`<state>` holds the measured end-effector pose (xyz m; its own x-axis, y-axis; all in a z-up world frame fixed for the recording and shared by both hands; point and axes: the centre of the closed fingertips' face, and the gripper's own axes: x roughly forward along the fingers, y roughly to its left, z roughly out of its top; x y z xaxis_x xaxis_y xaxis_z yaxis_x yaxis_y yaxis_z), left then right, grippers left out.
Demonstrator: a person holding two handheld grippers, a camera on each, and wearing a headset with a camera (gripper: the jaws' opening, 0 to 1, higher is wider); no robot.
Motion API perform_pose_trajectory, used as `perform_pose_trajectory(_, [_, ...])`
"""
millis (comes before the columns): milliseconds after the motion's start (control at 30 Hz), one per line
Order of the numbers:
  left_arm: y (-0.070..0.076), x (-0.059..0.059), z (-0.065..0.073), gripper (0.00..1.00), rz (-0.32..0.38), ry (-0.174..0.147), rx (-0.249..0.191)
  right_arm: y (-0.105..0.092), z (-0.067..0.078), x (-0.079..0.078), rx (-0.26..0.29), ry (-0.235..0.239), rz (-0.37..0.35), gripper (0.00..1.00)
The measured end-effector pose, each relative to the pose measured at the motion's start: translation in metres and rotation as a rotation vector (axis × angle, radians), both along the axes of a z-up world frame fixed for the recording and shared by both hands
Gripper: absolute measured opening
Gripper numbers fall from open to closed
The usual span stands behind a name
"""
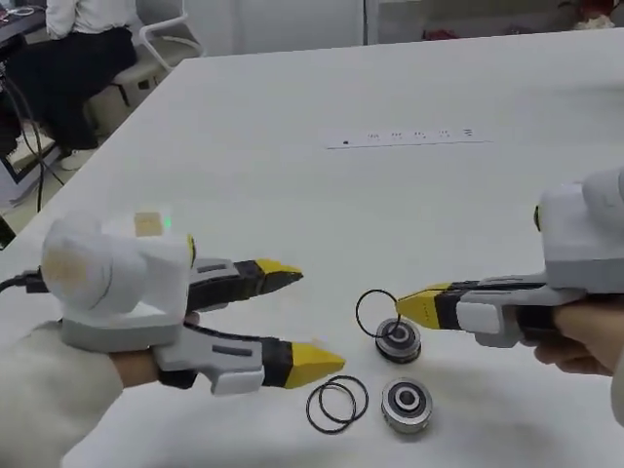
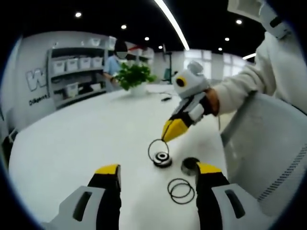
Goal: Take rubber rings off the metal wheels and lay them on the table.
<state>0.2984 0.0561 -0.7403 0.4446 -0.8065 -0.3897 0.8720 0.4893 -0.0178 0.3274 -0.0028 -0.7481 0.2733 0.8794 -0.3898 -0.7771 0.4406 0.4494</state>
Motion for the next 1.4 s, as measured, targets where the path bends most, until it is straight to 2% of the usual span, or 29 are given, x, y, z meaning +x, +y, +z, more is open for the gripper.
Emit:
perform_pose_trajectory(267, [0.019,-0.021,-0.014,0.69,0.058,0.018,-0.005,0.009,-0.002,-0.01,0.001,0.017,0.037,0.0])
perform_pose_trajectory(367, [0.024,-0.032,-0.026,0.69,0.073,0.053,0.017,0.014,-0.004,-0.016,-0.004,0.028,0.062,0.0])
perform_pose_trajectory(433, [0.024,-0.031,-0.023,0.7,0.071,0.034,0.031,0.018,-0.006,-0.022,-0.006,0.038,0.081,0.0])
perform_pose_trajectory(500, [0.021,-0.028,-0.018,0.73,0.071,0.015,0.016,0.022,-0.008,-0.028,-0.01,0.047,0.103,0.0])
perform_pose_trajectory(633, [0.02,-0.032,-0.024,0.73,0.051,0.028,0.041,0.029,-0.014,-0.04,-0.027,0.058,0.149,0.0])
perform_pose_trajectory(900, [0.019,-0.034,-0.025,0.74,0.042,0.039,0.035,0.037,-0.028,-0.059,-0.069,0.081,0.23,0.0])
perform_pose_trajectory(1100, [0.02,-0.033,-0.026,0.74,0.043,0.041,0.032,0.034,-0.034,-0.059,-0.092,0.085,0.233,0.0])
perform_pose_trajectory(1400, [0.02,-0.034,-0.026,0.73,0.044,0.046,0.032,0.024,-0.043,-0.048,-0.13,0.097,0.178,0.0])
